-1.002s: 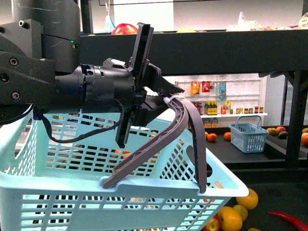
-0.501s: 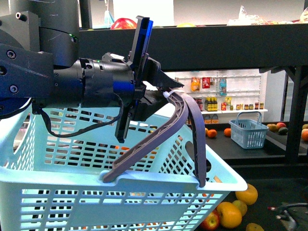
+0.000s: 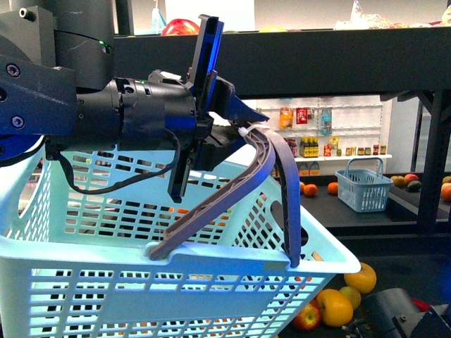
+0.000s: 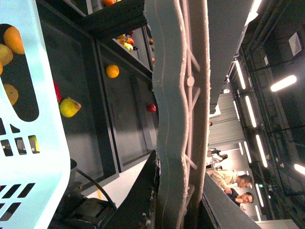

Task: Pick lemon from shelf

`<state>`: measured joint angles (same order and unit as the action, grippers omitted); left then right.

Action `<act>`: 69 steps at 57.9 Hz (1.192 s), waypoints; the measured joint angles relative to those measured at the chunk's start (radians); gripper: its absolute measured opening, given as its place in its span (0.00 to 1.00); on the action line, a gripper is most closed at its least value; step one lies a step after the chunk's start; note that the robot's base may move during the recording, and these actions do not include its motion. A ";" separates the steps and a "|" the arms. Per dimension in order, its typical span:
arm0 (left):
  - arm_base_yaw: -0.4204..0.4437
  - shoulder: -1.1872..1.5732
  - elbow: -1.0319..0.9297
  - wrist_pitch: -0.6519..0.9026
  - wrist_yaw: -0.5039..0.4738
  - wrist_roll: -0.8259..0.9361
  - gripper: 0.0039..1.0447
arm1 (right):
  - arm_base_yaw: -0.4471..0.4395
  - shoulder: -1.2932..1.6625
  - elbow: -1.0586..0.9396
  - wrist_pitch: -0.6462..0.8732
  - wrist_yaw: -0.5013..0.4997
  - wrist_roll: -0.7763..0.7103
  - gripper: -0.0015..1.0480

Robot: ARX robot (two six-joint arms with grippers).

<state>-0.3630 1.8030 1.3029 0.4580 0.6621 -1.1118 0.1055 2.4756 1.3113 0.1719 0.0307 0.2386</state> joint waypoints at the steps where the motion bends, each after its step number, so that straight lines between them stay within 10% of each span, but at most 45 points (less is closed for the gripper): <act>1: 0.000 0.000 0.000 0.000 0.000 0.000 0.11 | 0.000 0.010 0.017 -0.005 0.004 0.000 0.93; 69: 0.000 0.000 0.000 0.000 0.000 0.000 0.11 | 0.037 0.369 0.587 -0.266 0.113 -0.045 0.93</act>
<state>-0.3630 1.8030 1.3033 0.4580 0.6617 -1.1118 0.1429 2.8445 1.8988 -0.0940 0.1440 0.1940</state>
